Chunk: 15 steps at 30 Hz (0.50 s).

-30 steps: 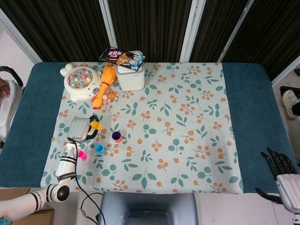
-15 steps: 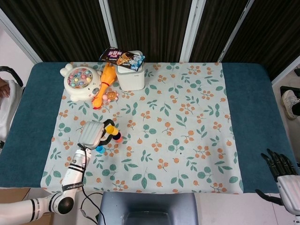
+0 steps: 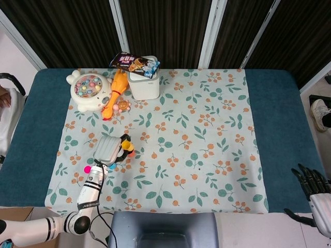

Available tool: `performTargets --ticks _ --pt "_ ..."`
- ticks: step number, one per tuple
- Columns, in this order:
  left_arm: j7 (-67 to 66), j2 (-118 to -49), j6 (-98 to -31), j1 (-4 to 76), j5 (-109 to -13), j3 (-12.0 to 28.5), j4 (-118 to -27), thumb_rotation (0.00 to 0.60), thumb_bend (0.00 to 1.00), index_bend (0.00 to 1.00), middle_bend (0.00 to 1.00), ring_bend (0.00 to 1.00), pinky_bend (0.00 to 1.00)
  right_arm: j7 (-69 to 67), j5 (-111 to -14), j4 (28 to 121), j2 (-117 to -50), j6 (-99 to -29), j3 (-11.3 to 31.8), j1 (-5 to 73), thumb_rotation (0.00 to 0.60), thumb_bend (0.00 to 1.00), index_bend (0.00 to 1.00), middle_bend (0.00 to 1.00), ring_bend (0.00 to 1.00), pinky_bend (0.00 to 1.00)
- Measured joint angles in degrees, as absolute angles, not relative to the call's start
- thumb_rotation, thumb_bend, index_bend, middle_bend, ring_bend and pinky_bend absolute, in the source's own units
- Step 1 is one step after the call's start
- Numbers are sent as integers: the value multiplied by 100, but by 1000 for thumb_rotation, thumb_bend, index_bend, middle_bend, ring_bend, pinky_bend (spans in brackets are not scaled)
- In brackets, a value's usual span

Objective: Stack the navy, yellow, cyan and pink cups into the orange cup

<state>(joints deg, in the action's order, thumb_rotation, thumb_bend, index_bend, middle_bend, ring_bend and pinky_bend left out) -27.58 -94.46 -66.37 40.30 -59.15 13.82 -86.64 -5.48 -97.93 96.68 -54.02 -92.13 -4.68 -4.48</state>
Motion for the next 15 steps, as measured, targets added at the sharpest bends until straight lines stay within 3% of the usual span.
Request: performTargets --ticks 11,15 --pt "-2748 -9552 -6540 4040 -5927 1292 -8460 600 371 451 1000 1000 1000 -540 -9798 9676 -5401 -9219 -468 -454 600 213 0 0 0 0" --pt "-2738 -9577 -6490 4051 -5911 1276 -8390 600 375 258 1000 1000 1000 -559 -9794 9669 -5395 -9227 -464 -458 600 213 0 0 0 0"
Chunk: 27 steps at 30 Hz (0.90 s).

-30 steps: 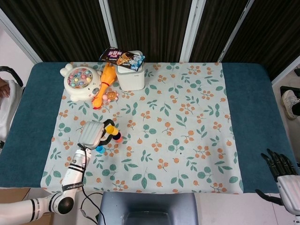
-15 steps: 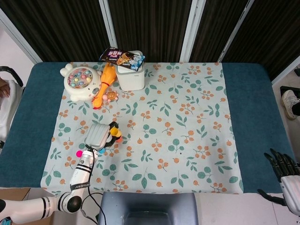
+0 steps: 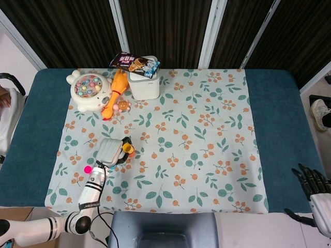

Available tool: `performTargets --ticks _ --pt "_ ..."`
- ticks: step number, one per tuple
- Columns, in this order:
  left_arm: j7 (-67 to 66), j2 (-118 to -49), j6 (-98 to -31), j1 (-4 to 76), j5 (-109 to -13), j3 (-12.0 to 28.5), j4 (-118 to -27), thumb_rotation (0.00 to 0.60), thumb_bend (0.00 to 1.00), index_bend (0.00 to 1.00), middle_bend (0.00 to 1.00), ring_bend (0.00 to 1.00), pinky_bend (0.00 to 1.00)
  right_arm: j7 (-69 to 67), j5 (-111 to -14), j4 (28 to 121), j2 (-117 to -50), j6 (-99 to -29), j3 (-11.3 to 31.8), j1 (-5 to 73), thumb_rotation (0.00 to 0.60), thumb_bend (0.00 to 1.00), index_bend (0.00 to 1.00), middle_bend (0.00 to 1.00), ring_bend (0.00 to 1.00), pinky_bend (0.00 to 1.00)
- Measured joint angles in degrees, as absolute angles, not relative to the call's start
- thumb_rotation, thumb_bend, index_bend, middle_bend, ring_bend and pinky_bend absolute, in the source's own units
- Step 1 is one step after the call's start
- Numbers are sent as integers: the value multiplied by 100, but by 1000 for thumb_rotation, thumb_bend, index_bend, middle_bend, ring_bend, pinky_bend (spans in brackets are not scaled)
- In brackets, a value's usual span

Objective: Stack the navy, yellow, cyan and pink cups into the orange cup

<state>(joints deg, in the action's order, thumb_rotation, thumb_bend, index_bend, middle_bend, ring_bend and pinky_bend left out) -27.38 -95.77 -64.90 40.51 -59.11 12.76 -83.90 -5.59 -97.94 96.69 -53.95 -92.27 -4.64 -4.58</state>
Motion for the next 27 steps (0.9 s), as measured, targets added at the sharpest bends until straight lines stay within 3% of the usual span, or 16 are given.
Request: performTargets --ticks 2,7,13,21,27 --pt "-2715 -9582 -6499 4050 -5936 1279 -8384 600 372 123 1000 1000 1000 -560 -9792 9666 -5395 -9226 -464 -458 600 213 0 0 0 0" --pt "-2699 -9515 -6532 4021 -6043 1231 -8466 600 369 2 1000 1000 1000 -543 -9786 9672 -5395 -9219 -462 -459 600 212 0 0 0 0" --pt "-2558 -9149 -6674 3813 -6467 949 -8901 600 367 46 1000 1000 1000 -534 -9786 9674 -5399 -9192 -467 -451 600 212 0 0 0 0" --pt "-1850 -8432 -6800 3212 -7191 148 -9345 600 361 137 1000 1000 1000 -418 -9841 9693 -5444 -9160 -492 -447 600 213 0 0 0 0" --pt "-1856 -8585 -6718 3132 -7190 93 -8967 600 384 193 1000 1000 1000 -381 -9885 9695 -5462 -9168 -510 -450 600 212 0 0 0 0"
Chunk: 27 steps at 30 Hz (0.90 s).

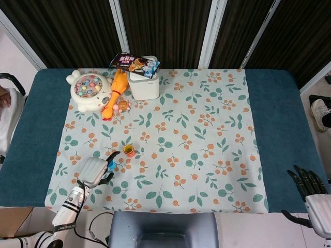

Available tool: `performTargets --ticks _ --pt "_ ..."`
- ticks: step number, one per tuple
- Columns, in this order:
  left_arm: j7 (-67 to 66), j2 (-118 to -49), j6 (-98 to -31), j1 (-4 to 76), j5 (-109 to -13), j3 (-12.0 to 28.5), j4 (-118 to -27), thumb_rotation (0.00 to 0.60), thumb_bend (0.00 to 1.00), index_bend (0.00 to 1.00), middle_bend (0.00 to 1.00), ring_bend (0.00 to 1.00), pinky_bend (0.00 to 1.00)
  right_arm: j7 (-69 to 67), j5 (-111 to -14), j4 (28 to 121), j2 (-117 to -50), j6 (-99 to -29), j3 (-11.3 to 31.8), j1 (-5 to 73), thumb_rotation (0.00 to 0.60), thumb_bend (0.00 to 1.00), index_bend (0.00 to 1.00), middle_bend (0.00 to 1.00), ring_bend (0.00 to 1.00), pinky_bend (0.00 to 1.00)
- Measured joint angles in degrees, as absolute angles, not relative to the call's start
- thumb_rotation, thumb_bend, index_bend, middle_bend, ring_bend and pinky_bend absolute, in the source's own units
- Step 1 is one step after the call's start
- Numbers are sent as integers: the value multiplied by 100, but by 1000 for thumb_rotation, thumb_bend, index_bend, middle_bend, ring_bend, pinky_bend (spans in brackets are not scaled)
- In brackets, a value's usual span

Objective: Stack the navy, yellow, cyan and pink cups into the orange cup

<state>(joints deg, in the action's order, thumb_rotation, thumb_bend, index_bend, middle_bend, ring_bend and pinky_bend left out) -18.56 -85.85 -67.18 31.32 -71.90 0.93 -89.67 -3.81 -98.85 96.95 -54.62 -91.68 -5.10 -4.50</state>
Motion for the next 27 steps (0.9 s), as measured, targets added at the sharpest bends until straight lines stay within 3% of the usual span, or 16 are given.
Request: performTargets --ticks 12,27 --pt "-1696 -9043 -6695 3021 -7289 226 -8079 600 384 366 1000 1000 1000 -419 -9869 9682 -5449 -9175 -500 -446 600 213 0 0 0 0" --pt "-1637 -9135 -6546 2994 -7301 384 -7877 600 384 413 1000 1000 1000 -394 -9841 9690 -5455 -9167 -488 -442 600 213 0 0 0 0"
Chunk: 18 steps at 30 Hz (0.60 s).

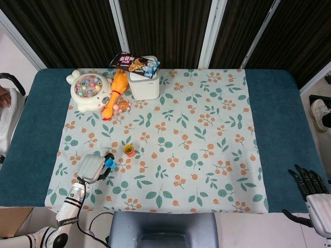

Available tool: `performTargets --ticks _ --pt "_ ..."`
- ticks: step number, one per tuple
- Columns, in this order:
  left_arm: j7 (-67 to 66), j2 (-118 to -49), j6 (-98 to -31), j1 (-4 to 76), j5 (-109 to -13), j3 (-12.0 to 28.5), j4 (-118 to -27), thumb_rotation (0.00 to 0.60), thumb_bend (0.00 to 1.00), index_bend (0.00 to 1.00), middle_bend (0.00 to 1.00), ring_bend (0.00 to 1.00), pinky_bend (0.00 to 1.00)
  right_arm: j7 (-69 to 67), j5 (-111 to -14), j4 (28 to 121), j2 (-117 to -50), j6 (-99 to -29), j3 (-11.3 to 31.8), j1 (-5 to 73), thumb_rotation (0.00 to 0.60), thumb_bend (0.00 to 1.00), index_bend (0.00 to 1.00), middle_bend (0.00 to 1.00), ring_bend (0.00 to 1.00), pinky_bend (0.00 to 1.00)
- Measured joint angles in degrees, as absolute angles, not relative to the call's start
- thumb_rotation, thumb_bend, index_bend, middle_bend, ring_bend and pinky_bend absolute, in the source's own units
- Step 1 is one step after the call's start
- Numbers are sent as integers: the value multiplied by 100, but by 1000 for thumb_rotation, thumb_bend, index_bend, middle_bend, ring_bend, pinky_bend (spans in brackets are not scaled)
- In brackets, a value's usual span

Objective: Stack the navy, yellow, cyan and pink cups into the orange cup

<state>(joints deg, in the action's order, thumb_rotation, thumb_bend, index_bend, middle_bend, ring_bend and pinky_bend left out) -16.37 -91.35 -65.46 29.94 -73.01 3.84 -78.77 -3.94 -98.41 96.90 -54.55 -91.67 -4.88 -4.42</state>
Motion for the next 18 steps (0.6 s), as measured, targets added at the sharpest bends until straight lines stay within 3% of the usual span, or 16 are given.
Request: performTargets --ticks 18 --pt "-1599 -9065 -6589 3007 -7346 591 -7949 600 389 563 1000 1000 1000 -351 -9823 9706 -5467 -9126 -485 -427 600 212 0 0 0 0"
